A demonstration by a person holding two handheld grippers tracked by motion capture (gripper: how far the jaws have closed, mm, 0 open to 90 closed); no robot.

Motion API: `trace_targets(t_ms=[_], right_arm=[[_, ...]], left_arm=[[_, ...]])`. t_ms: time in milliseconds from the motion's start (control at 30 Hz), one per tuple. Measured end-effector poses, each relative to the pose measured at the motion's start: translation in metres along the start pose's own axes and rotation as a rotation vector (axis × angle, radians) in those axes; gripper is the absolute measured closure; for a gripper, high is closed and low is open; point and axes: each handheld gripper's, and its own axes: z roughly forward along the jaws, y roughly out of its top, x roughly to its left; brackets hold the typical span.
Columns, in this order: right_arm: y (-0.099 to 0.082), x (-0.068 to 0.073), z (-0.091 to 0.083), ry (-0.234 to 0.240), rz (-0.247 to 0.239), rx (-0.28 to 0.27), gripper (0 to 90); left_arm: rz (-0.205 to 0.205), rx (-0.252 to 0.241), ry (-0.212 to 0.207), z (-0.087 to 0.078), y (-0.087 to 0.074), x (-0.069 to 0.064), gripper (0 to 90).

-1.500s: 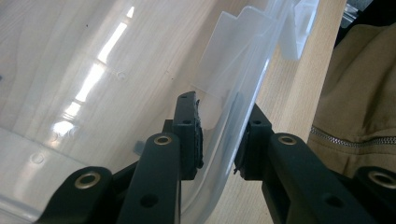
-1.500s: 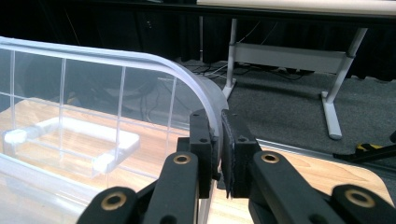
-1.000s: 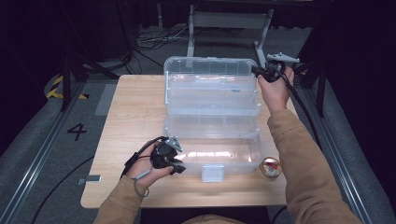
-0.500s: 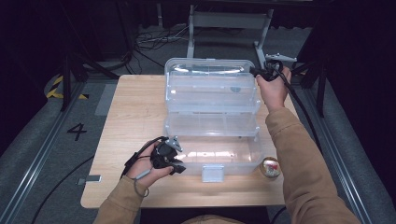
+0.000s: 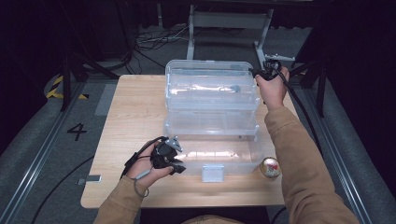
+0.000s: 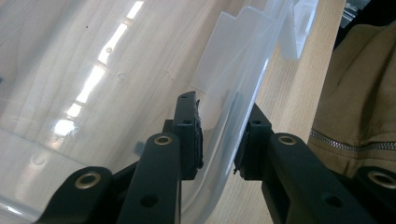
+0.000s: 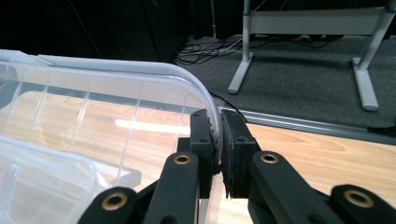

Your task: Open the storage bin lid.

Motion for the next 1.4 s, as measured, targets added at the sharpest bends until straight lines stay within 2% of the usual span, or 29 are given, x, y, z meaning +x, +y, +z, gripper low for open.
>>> trace_targets(t_ms=[600, 1400], right_arm=[[-0.01, -0.007, 0.017, 0.011, 0.059, 0.028, 84.5], [-0.016, -0.015, 0.032, 0.028, 0.101, 0.091, 83.9]], left_arm=[[-0.003, -0.007, -0.001, 0.0, 0.0, 0.0, 73.9], [-0.008, -0.02, -0.006, 0.0, -0.001, 0.0, 73.9]])
